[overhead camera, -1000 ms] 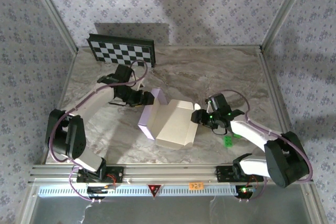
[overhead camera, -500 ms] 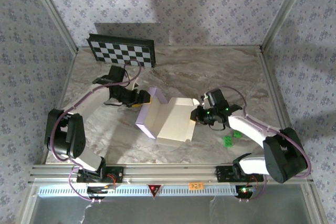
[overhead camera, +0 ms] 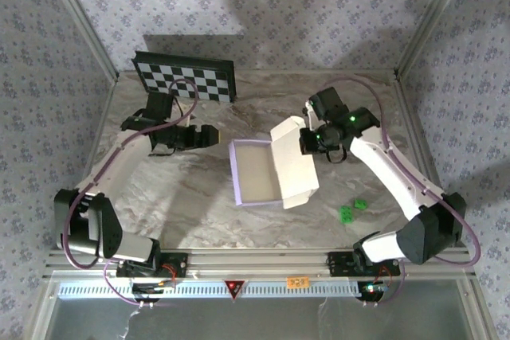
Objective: Fold the paper box
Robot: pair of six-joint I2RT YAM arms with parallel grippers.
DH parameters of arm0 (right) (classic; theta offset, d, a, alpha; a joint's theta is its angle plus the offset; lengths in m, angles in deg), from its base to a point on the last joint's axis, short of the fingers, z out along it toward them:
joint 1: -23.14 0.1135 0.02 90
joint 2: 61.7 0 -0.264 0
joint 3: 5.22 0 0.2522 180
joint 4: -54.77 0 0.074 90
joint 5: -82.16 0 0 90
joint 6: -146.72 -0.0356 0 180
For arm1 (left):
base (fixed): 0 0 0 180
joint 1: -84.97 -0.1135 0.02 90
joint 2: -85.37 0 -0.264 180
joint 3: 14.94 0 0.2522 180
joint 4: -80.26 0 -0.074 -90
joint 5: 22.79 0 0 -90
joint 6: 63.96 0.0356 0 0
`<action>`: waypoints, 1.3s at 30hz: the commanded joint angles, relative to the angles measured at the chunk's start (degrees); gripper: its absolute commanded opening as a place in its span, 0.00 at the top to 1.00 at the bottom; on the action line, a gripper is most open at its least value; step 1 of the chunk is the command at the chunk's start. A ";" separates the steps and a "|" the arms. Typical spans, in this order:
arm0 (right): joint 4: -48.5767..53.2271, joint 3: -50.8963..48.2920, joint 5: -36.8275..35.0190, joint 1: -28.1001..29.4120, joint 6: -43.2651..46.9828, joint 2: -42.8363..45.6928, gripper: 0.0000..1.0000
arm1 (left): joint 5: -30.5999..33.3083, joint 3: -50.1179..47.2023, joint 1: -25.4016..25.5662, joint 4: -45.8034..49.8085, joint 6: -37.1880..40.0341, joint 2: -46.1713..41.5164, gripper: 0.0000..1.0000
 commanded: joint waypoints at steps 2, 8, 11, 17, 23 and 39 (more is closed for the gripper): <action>15.37 9.91 -12.58 5.14 16.31 -4.82 0.95 | 1.38 1.42 -0.66 0.59 0.90 -0.71 0.11; 17.99 16.89 -19.07 13.18 34.19 -12.08 0.97 | 3.33 -0.82 -0.67 -1.57 2.09 -1.16 0.13; 17.93 19.41 -18.38 15.29 42.24 -15.38 0.97 | 4.41 -2.54 -0.68 -3.24 2.27 -2.60 0.13; 15.44 26.02 -15.57 16.97 56.71 -20.90 0.99 | 7.81 -5.96 -1.34 -6.46 1.91 -7.22 0.09; 10.59 31.29 -13.51 16.85 66.49 -25.78 0.99 | 8.81 -7.93 -4.07 -8.41 1.30 -11.21 0.00; 4.48 37.52 -2.33 13.33 63.95 -27.19 0.53 | -2.60 -10.16 -6.53 -15.79 0.89 -12.39 0.09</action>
